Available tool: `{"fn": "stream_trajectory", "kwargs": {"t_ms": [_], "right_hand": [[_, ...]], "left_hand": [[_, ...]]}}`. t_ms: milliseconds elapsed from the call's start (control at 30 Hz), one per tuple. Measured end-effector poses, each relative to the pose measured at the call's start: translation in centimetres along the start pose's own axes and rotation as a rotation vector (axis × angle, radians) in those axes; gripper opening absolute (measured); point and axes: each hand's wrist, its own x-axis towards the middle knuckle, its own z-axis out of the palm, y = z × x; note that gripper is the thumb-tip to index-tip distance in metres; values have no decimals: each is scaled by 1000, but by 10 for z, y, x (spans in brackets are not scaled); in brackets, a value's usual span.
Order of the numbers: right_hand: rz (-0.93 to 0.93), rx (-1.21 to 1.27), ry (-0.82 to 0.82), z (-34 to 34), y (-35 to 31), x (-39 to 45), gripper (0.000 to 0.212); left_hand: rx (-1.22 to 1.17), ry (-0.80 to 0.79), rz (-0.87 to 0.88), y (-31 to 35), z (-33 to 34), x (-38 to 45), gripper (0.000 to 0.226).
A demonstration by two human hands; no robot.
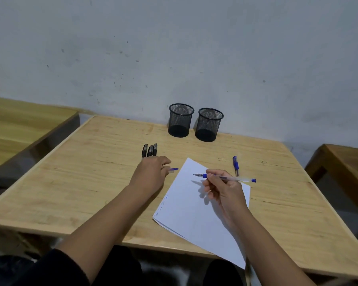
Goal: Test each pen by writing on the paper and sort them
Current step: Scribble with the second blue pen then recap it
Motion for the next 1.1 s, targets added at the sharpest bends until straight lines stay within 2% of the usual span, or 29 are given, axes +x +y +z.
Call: {"fn": "stream_trajectory", "kwargs": {"t_ms": [133, 300, 500, 600, 833, 1100], "right_hand": [[37, -126, -106, 4, 10, -2, 9], [-10, -392, -143, 21, 11, 2, 13], [54, -368, -290, 39, 16, 17, 18], [49, -411, -359, 41, 21, 16, 12], [-145, -743, -355, 39, 29, 12, 15], [-187, -811, -370, 37, 35, 12, 11]], "left_hand": [[-86, 39, -4, 2, -14, -37, 22], [-117, -12, 27, -3, -13, -77, 19], [-92, 20, 50, -13, -7, -86, 18], [-60, 34, 73, -16, -3, -87, 14], [-30, 72, 104, -16, 0, -87, 15], [-26, 73, 111, -16, 1, -88, 14]]}}
